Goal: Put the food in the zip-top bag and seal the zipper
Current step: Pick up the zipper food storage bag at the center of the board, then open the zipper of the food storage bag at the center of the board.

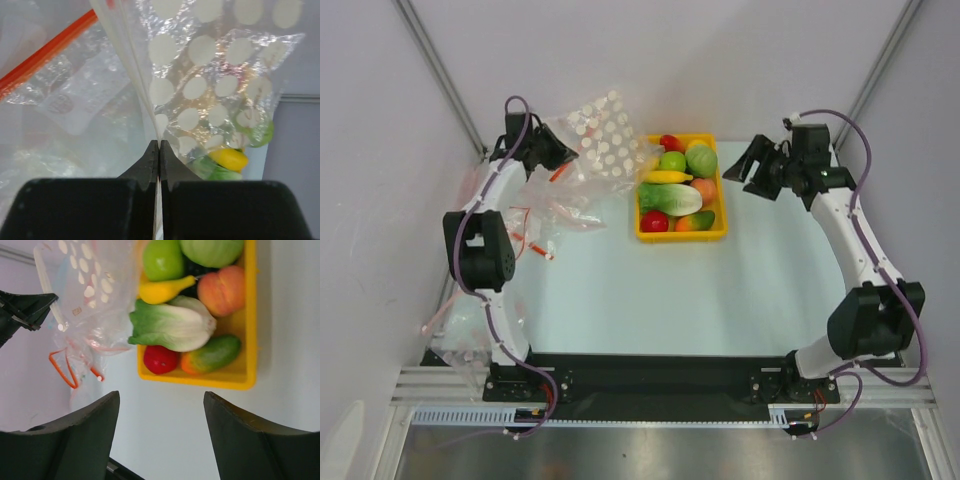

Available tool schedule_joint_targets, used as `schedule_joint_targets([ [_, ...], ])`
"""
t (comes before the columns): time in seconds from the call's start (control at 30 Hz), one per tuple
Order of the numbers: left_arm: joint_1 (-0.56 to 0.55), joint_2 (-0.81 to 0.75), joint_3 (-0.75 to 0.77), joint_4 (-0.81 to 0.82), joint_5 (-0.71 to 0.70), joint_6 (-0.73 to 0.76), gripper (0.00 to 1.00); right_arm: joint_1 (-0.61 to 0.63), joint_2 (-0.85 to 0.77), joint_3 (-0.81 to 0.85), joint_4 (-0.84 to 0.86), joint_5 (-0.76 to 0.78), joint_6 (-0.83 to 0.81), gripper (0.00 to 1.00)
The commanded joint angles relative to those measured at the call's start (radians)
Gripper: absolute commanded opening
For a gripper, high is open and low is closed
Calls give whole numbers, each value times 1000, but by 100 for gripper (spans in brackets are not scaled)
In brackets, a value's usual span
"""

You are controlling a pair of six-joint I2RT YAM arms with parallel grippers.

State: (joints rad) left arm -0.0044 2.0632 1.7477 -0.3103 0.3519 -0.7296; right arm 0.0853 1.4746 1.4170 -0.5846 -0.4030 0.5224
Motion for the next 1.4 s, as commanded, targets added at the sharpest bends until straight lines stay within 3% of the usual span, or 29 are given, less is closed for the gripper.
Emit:
schedule_joint_targets([
  [0.0, -29, -138, -10, -9, -2, 73, 0, 57, 79, 150, 26, -105, -30, 74],
  [0.33, -40, -397, -91, -133, -100, 216, 0, 194, 197, 322, 57, -186, -12, 65],
  [0.7, -104, -670, -149, -288, -459, 504, 0, 260, 197, 274, 147, -215, 54, 65],
  [0.93, -264, -752, -304, -269, -367, 532, 0, 301, 182, 217, 225, -234, 96, 65],
  [1.07, -362, -775, -379, -286, -393, 518, 0, 310, 162, 169, 267, -234, 116, 65],
  [1.37, -421, -792, -576, -204, -274, 420, 0, 315, 112, 50, 312, -212, 151, 71],
])
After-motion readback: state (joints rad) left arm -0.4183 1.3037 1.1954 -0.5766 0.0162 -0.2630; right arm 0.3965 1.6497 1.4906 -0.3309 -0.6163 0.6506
